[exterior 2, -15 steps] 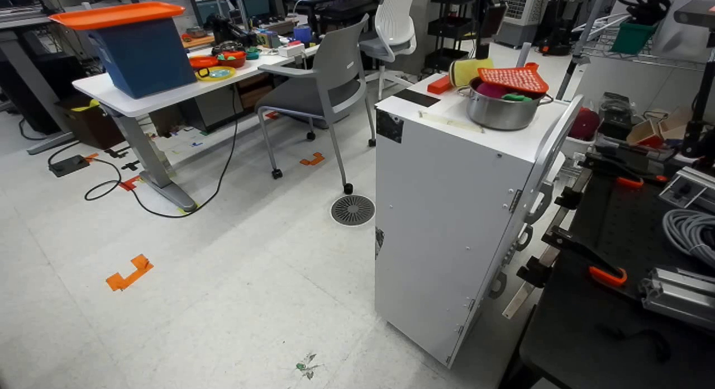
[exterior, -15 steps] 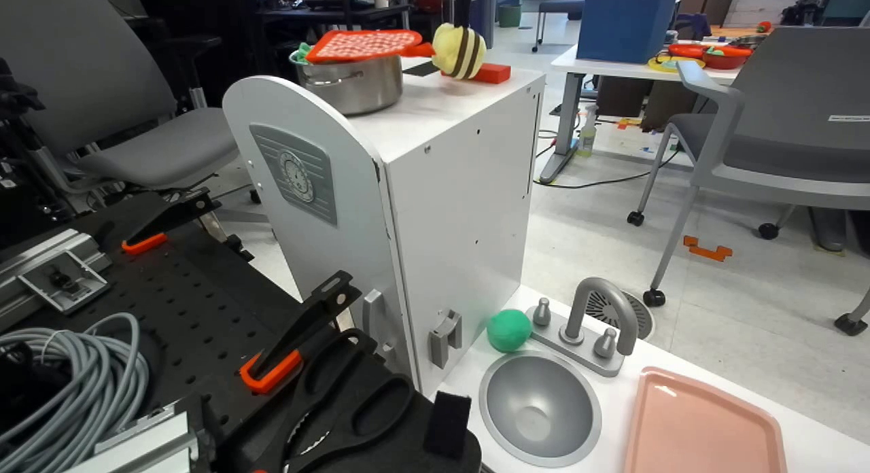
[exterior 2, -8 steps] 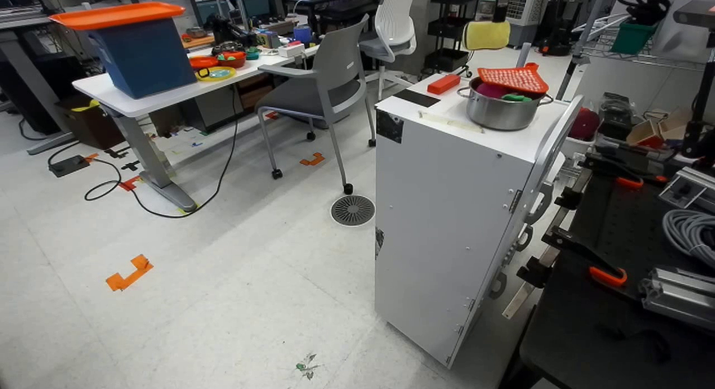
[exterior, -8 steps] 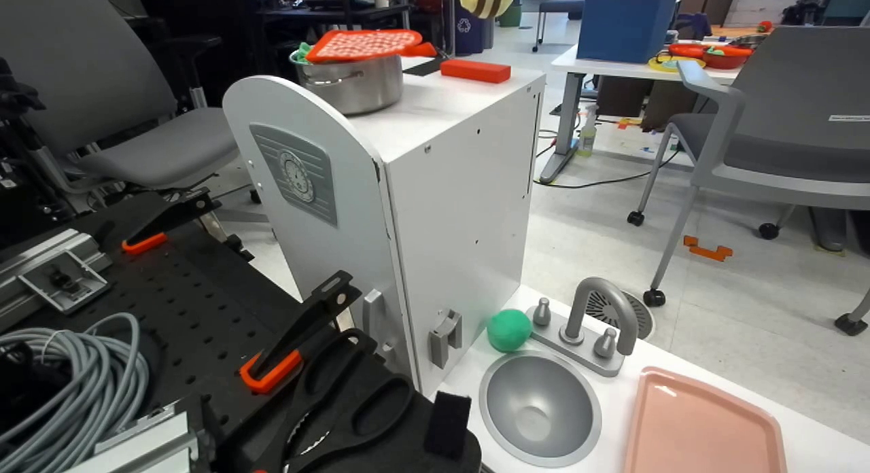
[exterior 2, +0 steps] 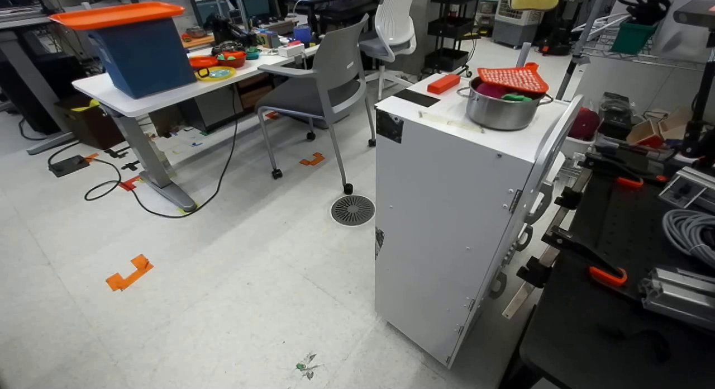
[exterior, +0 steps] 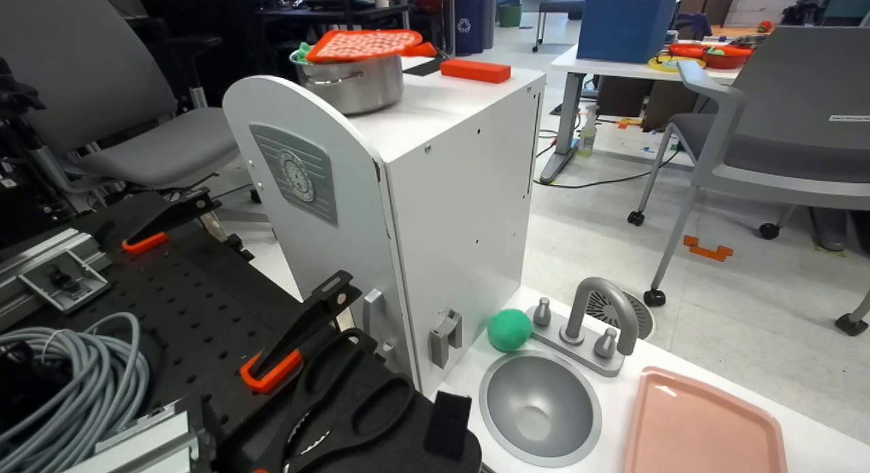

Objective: Remove the black and yellow sponge from the top of the counter and put it in the sink

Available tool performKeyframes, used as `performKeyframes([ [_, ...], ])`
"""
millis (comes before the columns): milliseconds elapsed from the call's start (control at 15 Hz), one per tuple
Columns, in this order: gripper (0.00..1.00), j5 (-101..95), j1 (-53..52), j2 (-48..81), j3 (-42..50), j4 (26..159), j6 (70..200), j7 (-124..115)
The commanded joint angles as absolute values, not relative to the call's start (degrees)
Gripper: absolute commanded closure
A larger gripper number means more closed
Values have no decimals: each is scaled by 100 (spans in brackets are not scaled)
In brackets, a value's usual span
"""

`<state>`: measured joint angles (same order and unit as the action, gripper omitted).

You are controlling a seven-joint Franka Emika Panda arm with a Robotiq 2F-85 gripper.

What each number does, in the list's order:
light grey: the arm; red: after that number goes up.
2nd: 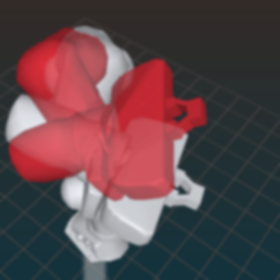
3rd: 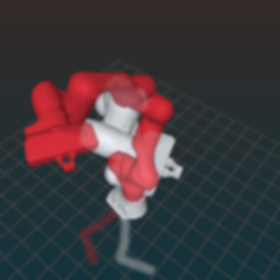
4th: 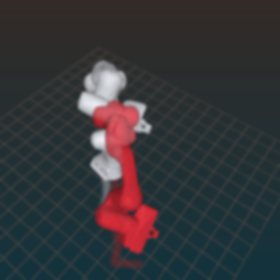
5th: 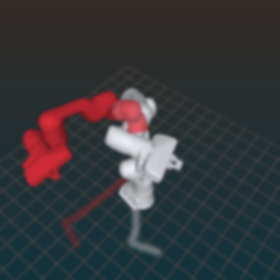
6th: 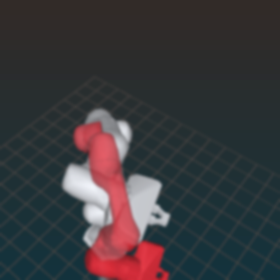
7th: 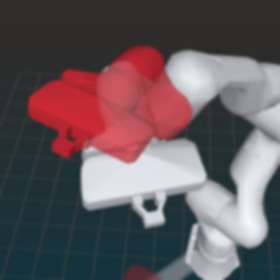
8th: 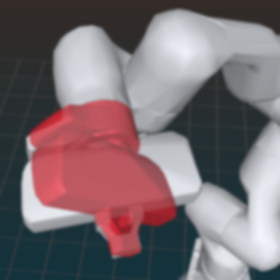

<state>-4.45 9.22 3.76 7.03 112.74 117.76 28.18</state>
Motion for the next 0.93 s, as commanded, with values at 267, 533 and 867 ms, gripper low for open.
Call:
performKeyframes([
  [267, 100, -575, 1276, 274, 1177, 11542, 11817, 2328],
  [533, 100, -549, 1342, 462, 1241, 11469, 11790, 2175],
  [867, 100, -806, 1320, 611, 1230, 11431, 11943, 1817],
])
